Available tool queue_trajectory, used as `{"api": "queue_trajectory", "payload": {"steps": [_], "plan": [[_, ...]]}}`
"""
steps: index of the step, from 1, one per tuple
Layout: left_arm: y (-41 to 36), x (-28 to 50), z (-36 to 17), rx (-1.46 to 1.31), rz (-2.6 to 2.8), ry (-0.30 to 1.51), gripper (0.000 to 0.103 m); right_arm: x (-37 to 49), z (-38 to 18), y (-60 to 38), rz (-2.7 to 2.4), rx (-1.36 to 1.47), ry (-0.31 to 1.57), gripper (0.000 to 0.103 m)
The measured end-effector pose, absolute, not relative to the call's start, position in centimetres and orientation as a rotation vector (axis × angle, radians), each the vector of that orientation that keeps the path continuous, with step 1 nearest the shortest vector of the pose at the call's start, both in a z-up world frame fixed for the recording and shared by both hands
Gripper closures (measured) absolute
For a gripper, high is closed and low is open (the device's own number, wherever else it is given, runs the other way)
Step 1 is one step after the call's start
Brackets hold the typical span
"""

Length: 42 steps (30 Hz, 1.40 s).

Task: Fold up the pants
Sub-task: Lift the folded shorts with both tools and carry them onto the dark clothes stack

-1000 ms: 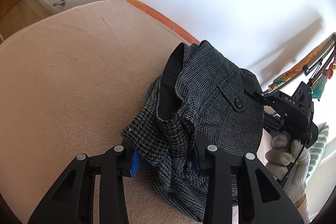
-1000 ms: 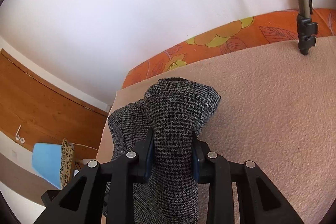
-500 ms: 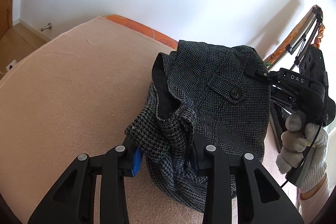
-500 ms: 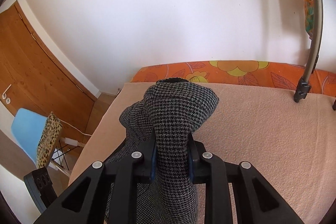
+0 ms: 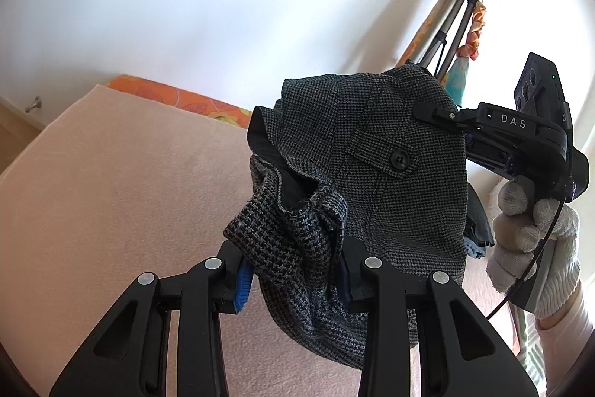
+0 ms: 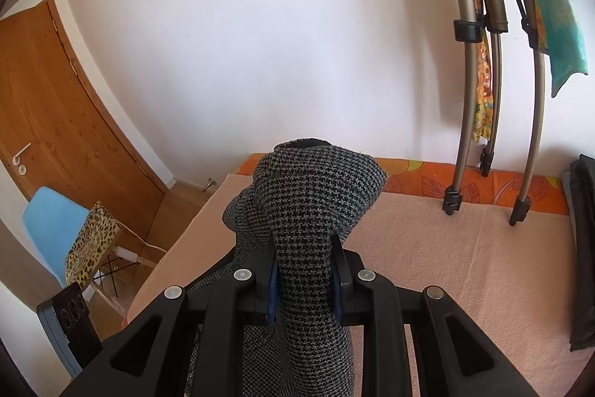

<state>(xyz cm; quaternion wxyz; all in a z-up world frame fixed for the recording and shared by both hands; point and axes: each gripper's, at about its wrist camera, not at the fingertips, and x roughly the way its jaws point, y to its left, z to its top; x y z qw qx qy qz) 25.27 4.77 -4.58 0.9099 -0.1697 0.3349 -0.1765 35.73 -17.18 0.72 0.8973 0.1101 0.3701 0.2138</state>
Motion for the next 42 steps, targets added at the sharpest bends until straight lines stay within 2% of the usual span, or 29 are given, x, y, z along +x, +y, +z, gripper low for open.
{"api": "queue_trajectory", "payload": {"steps": [16, 25, 32, 42], "plan": [[-11.9, 24.7, 1.2, -0.19, -0.643, 0.639, 0.069, 28.8, 7.2, -34.7, 0.244, 0.249, 0.652, 0.083], [-22.8, 26.0, 2.7, -0.127, -0.759, 0.601, 0.069, 28.5, 9.5, -45.6, 0.116, 0.243, 0.603, 0.083], [-30.0, 28.6, 1.7, -0.119, -0.774, 0.572, 0.069, 31.2, 10.6, -52.1, 0.056, 0.209, 0.576, 0.083], [-35.9, 31.7, -2.7, -0.095, -0.748, 0.594, 0.069, 36.8, 6.9, -58.0, 0.023, 0.2, 0.608, 0.083]]}}
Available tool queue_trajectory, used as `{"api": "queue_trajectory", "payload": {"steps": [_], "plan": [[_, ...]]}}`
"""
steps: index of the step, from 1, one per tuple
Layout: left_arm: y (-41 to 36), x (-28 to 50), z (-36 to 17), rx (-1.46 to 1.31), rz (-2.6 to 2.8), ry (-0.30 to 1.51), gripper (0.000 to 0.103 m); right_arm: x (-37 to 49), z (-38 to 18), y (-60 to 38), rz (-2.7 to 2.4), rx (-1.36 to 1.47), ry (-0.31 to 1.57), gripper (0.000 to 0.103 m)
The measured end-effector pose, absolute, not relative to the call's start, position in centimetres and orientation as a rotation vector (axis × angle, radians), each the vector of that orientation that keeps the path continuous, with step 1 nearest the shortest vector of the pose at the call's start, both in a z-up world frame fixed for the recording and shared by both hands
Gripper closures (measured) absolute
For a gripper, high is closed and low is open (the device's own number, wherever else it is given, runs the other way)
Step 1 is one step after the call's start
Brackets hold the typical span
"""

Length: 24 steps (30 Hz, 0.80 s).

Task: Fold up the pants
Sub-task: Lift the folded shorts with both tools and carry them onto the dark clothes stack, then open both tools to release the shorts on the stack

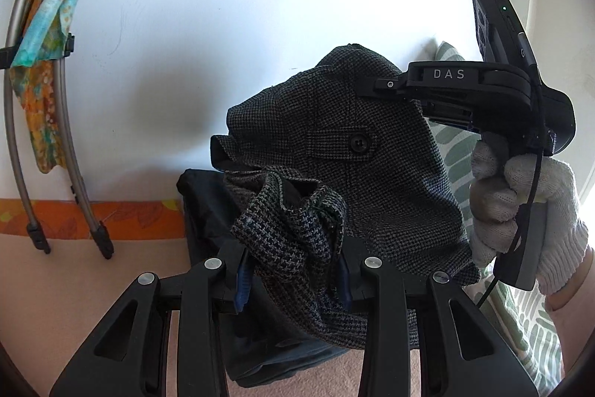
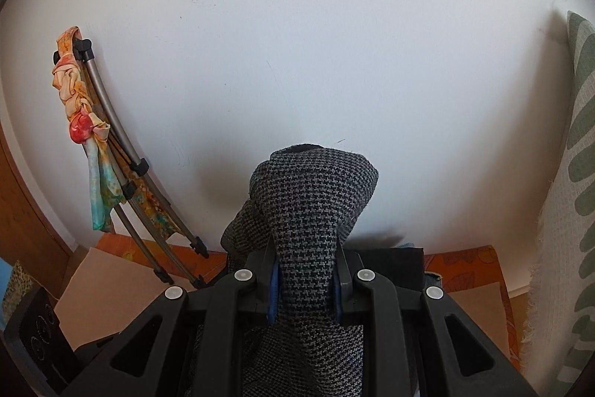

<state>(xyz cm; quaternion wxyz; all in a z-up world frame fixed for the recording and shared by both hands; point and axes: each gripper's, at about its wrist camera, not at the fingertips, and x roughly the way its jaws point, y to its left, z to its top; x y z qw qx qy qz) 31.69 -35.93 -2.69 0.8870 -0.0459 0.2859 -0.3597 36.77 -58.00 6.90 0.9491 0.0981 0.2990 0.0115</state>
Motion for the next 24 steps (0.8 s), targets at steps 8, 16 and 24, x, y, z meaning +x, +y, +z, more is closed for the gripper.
{"api": "queue_trajectory", "payload": {"steps": [8, 16, 24], "plan": [[-37.2, 33.5, -7.1, -0.11, -0.706, 0.669, 0.069, 41.6, 2.2, -60.3, 0.012, 0.165, 0.679, 0.083], [-35.9, 32.9, -7.5, -0.077, -0.713, 0.718, 0.052, 43.4, -2.0, -62.0, -0.255, 0.017, 0.761, 0.059], [-33.8, 31.3, -5.0, -0.048, -0.7, 0.71, 0.051, 39.3, 0.1, -62.0, -0.301, -0.001, 0.709, 0.048]]}}
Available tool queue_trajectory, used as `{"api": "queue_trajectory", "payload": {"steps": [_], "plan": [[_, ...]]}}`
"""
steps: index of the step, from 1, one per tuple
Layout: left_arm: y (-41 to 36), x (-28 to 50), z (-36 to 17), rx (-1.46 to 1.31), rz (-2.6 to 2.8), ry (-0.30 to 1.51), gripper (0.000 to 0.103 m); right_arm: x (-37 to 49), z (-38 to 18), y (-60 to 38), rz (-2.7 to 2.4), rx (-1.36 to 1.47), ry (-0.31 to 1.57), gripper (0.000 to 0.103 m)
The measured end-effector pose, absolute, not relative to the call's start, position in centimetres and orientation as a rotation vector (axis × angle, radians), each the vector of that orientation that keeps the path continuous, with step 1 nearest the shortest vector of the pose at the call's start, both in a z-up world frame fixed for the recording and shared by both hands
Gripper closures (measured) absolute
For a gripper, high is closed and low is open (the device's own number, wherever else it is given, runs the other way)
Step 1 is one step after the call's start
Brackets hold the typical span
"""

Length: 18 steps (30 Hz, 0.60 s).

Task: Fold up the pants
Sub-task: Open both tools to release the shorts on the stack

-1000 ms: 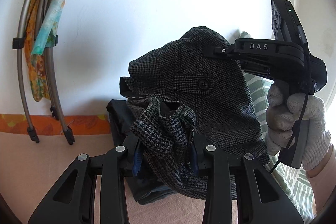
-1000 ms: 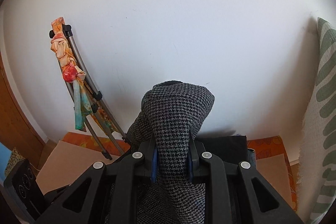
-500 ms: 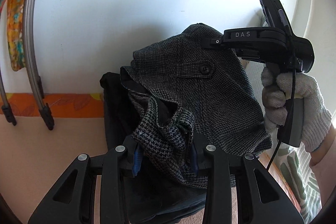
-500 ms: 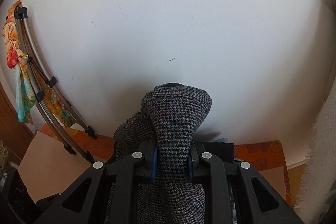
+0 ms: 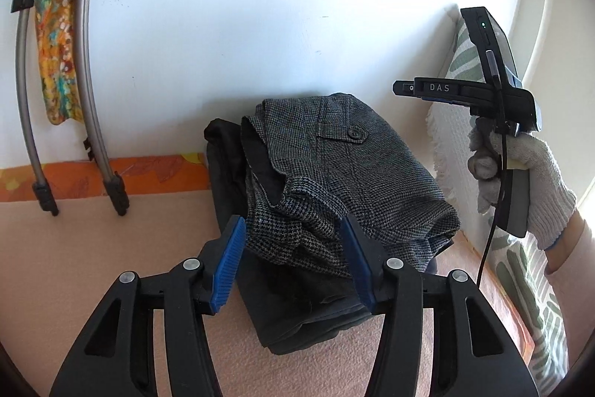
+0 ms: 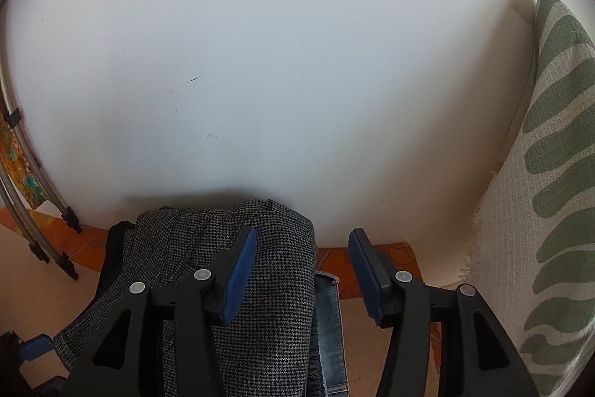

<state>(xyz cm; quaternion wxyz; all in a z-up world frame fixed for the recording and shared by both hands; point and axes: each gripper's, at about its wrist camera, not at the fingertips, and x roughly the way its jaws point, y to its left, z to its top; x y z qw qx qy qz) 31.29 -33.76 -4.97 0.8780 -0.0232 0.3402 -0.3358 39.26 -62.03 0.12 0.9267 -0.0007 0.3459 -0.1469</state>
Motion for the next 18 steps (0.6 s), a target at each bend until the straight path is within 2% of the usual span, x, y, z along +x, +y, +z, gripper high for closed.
{"api": "queue_trajectory", "payload": {"steps": [3, 6, 8, 11, 13, 18], "plan": [[-33.1, 30.6, -3.6, -0.04, -0.708, 0.711, 0.051, 37.4, 0.9, -61.1, -0.279, 0.007, 0.703, 0.048], [-32.6, 29.1, -2.2, -0.017, -0.715, 0.695, 0.049, 34.5, 1.7, -60.2, -0.251, 0.029, 0.684, 0.043], [-32.2, 28.1, -1.4, -0.004, -0.725, 0.696, 0.045, 31.9, 2.5, -60.0, -0.249, 0.032, 0.675, 0.041], [-31.4, 26.3, 0.2, 0.029, -0.736, 0.681, 0.044, 28.2, 3.2, -59.0, -0.238, 0.047, 0.66, 0.034], [-30.9, 25.5, 0.9, 0.032, -0.751, 0.685, 0.036, 25.7, 3.6, -58.1, -0.236, 0.063, 0.655, 0.031], [-29.4, 22.7, 2.9, 0.034, -0.765, 0.682, 0.034, 19.3, 4.8, -55.4, -0.269, 0.049, 0.649, 0.026]]}}
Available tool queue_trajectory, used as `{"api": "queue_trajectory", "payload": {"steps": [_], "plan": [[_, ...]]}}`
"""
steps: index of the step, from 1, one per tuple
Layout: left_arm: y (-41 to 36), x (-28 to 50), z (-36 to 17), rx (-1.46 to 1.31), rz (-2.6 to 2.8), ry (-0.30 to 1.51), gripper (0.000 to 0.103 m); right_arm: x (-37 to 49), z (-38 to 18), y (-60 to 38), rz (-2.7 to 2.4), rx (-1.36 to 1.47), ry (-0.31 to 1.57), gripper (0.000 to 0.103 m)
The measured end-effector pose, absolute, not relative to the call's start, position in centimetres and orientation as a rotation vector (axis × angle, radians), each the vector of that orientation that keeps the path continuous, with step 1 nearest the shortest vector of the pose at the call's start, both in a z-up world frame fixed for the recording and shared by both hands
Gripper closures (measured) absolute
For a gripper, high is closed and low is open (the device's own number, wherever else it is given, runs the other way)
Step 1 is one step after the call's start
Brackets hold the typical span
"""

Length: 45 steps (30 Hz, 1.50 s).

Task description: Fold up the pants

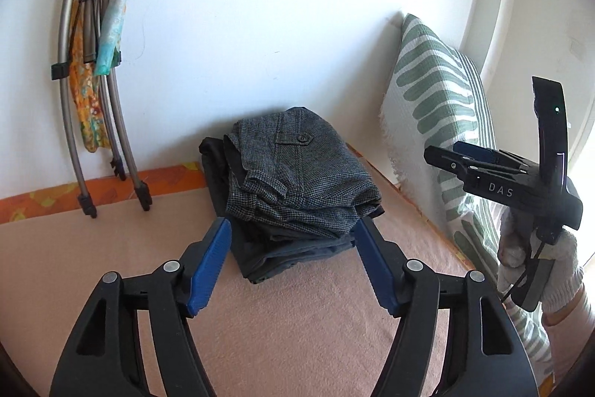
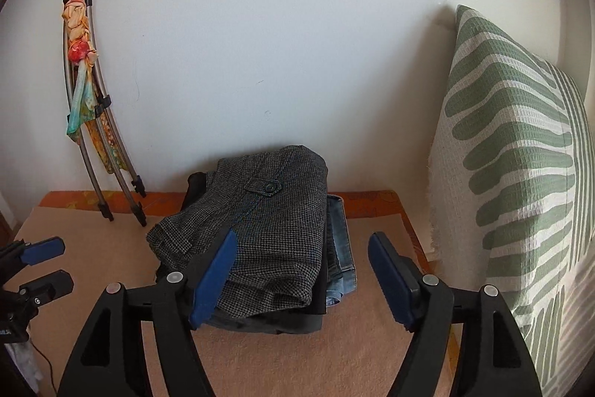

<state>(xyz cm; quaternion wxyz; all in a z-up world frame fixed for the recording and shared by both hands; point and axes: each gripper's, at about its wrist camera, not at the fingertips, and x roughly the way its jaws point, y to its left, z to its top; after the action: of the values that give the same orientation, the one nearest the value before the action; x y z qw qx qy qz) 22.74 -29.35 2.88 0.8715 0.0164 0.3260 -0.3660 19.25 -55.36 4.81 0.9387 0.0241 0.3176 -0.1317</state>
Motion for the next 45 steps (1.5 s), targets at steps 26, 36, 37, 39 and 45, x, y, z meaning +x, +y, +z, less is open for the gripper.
{"api": "queue_trajectory", "payload": {"steps": [26, 36, 37, 39, 45], "plan": [[-22.1, 5.9, 5.2, 0.101, -0.657, 0.681, 0.021, -8.3, 7.2, -44.4, -0.365, 0.114, 0.456, 0.0], [-19.6, 2.5, 5.1, 0.081, -0.582, 0.618, 0.021, -11.9, 4.9, -42.8, -0.419, 0.198, 0.49, 0.0], [-19.5, 2.4, 5.2, 0.081, -0.581, 0.615, 0.021, -11.9, 4.7, -42.6, -0.423, 0.188, 0.499, 0.0], [-19.5, 2.1, 5.3, 0.086, -0.583, 0.608, 0.021, -11.7, 4.4, -42.3, -0.417, 0.17, 0.521, 0.0], [-19.3, 2.0, 5.3, 0.081, -0.565, 0.605, 0.021, -11.4, 4.7, -41.8, -0.409, 0.15, 0.517, 0.0]]}}
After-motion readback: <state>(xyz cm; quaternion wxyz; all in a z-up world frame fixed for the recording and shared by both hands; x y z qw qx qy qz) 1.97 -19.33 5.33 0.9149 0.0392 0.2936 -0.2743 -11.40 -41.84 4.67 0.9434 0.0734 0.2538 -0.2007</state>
